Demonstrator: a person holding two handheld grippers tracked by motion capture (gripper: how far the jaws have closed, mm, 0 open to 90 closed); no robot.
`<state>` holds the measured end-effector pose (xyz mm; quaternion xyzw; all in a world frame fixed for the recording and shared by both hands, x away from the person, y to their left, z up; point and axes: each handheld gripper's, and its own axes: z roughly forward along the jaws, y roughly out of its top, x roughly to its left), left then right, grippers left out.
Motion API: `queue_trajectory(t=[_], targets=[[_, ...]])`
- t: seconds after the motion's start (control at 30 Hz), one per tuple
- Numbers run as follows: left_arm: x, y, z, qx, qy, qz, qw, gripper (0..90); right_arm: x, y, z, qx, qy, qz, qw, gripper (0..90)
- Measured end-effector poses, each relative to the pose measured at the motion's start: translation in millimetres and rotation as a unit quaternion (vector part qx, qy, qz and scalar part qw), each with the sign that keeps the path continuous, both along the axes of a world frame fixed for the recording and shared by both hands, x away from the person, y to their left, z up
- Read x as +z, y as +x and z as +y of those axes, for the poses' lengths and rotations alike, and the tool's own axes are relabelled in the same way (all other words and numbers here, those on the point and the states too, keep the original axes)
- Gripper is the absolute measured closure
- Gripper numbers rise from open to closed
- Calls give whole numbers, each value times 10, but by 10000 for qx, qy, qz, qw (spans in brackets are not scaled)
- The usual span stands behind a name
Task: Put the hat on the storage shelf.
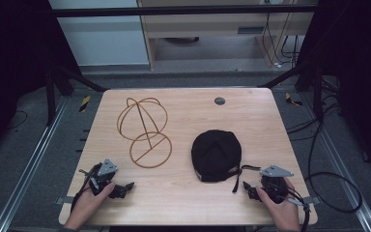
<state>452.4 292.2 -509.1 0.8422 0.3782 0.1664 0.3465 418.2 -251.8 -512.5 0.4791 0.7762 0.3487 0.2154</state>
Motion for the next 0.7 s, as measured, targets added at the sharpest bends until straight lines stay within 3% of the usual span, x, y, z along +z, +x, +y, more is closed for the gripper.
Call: queue_trajectory(t=[0.7], targets=[[0, 0, -1, 1, 3, -2, 10000, 0, -1, -17, 21, -95, -23, -2, 10000, 134]])
